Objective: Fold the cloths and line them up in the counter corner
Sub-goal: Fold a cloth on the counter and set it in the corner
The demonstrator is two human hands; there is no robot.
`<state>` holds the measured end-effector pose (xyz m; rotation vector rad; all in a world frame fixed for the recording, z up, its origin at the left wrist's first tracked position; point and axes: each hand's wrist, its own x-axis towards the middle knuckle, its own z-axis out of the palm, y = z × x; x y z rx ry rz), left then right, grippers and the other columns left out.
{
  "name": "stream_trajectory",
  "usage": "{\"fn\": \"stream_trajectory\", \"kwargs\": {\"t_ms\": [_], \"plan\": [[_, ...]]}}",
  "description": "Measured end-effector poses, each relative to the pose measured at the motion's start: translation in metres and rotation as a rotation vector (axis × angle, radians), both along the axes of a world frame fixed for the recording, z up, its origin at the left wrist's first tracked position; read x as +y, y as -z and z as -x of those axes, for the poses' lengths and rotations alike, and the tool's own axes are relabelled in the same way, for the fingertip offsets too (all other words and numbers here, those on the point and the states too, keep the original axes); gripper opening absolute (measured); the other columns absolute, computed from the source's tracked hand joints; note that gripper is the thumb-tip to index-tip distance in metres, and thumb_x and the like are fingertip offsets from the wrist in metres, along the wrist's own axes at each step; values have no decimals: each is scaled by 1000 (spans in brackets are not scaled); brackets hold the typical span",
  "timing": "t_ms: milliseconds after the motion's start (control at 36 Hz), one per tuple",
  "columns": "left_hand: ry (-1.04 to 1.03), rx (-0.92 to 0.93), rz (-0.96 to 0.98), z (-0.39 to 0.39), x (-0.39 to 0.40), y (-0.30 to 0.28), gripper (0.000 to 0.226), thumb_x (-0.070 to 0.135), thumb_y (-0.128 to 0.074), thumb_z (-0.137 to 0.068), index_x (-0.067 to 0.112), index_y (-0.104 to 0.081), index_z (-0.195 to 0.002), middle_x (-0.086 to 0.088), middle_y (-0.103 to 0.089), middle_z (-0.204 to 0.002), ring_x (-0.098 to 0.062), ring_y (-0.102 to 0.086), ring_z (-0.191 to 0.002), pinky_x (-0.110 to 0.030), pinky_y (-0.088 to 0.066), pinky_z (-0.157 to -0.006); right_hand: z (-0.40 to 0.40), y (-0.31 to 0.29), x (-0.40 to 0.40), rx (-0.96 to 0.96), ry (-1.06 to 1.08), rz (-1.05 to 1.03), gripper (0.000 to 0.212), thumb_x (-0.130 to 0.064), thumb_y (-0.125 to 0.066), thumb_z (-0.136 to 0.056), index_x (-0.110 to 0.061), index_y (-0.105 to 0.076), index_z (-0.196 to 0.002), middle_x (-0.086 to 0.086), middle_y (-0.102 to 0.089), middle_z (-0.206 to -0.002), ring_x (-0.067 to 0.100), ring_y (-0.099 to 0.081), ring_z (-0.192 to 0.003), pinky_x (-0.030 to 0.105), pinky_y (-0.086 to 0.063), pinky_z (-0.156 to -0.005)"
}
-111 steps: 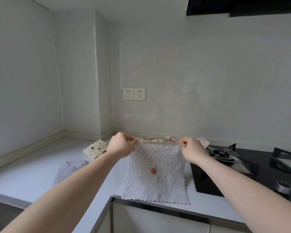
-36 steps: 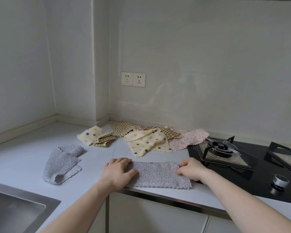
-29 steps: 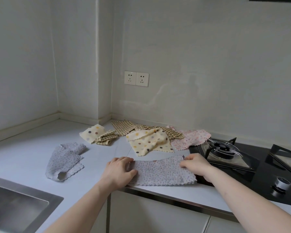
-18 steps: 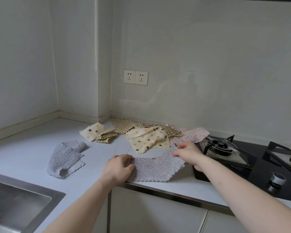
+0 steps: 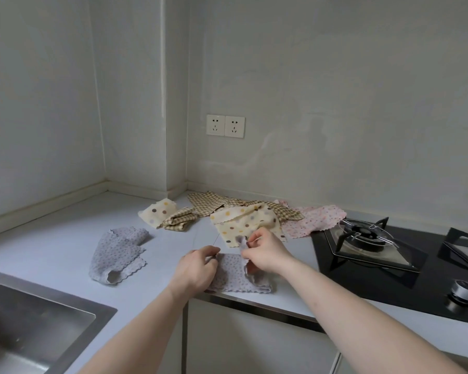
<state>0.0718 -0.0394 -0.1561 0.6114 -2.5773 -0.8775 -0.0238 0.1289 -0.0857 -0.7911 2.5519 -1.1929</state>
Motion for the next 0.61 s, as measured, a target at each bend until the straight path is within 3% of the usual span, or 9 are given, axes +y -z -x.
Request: {"fn": "stream_trajectory", "kwargs": {"t_ms": [83,194,306,417,528,611], "plan": [[2,-5,-12,0,0,-1,48,30,-41,-89,30,-62,-132,10,-64,-136,-17,-54,-129,-32,-39,-112,-4,8,-9,-33,-34,-4,28,-22,-72,-83,-25,-53,-103,-1,-61,-107,13,-62,-90,27,-53,-70],[-3,26,-25,0,0,-2,58,38,-32,-79,30,-65,-126,6,-68,-130,-20,-58,-123,-33,-44,-106,-10,14,-14,-184,-96,117,23,-17,-70,-91,-17,-53,-106,6,-64,-108,17,-72,-75,31,-61,-62],[-20,33,-24,2,1,-3,53,46,-33,-83,31,-66,-122,5,-69,-126,-21,-59,-119,-34,-46,-102,-2,16,-8,-17,-30,208,8,-18,-64,-95,-21,-57,-97,-2,-67,-107,17,-74,-72,31,-58,-58],[-38,17,-24,3,-1,1,46,56,-46,-85,35,-66,-120,9,-71,-119,-18,-61,-114,-34,-49,-99,14,26,6,208,68,87,18,-25,-67,-91,-31,-54,-101,-16,-59,-112,14,-66,-81,33,-53,-81],[-37,-14,16,4,-1,3,59,65,-50,-72,39,-63,-124,12,-71,-117,-15,-60,-114,-33,-49,-99,23,45,18,113,119,-2,43,-48,-65,-92,-28,-47,-125,-10,-54,-121,14,-61,-103,34,-51,-92],[-29,-18,61,4,0,2,52,61,-54,-74,40,-63,-121,12,-70,-117,-15,-57,-117,-32,-48,-98,26,49,19,8,133,0,58,-56,-63,-91,-23,-45,-135,-6,-59,-121,15,-59,-107,30,-47,-91]]}}
